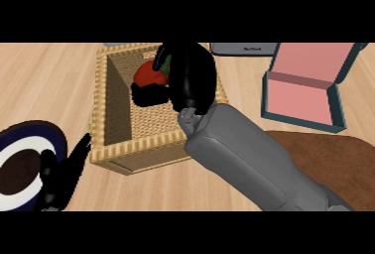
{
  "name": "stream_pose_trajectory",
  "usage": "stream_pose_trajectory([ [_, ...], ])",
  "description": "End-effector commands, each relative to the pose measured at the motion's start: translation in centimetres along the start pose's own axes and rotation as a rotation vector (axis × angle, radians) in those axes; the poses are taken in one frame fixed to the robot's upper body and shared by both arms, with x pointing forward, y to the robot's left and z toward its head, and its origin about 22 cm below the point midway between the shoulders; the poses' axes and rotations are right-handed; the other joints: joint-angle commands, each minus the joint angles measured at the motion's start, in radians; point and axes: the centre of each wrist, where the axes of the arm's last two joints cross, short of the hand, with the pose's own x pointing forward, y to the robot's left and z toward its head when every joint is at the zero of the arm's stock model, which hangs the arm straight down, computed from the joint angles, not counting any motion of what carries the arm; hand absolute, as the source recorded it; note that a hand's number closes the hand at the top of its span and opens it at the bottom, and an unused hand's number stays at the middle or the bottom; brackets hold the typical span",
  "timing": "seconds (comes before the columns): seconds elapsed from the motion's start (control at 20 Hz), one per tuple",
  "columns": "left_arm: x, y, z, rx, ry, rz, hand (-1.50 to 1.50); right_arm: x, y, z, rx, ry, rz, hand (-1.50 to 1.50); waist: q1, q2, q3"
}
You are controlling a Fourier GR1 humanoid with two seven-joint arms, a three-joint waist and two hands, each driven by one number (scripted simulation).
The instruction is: Pick the bell pepper from the cutting board and place it in the basket
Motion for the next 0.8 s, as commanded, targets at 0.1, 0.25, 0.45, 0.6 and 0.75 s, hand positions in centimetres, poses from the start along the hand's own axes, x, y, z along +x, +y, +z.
stream_pose_trajectory([
  [0.1, -3.3, 0.5, 0.8, 0.006, 0.111, 0.019, 0.0, -2.1, 0.7, 0.0, 0.036, 0.036, 0.166, -1.5, -0.011, 0.004, -0.011],
  [0.25, -1.2, 0.9, 0.0, 0.026, 0.11, 0.015, 0.0, -3.6, 0.1, 0.2, 0.008, -0.003, 0.159, -1.5, -0.014, 0.004, -0.011],
  [0.45, -3.0, 0.2, 1.0, 0.009, 0.129, 0.027, 0.0, -2.1, -2.9, -1.4, -0.041, -0.028, 0.099, -1.5, -0.012, 0.004, -0.011],
  [0.6, -2.7, -0.5, 0.1, 0.012, 0.086, 0.023, 0.0, -1.7, -3.8, -1.4, -0.086, -0.014, 0.025, -1.5, -0.013, 0.004, -0.011],
  [0.75, -4.0, -1.3, -0.1, 0.025, 0.116, 0.019, 0.0, -1.9, -4.9, -0.8, -0.104, 0.019, -0.041, -1.5, -0.022, 0.004, -0.011],
])
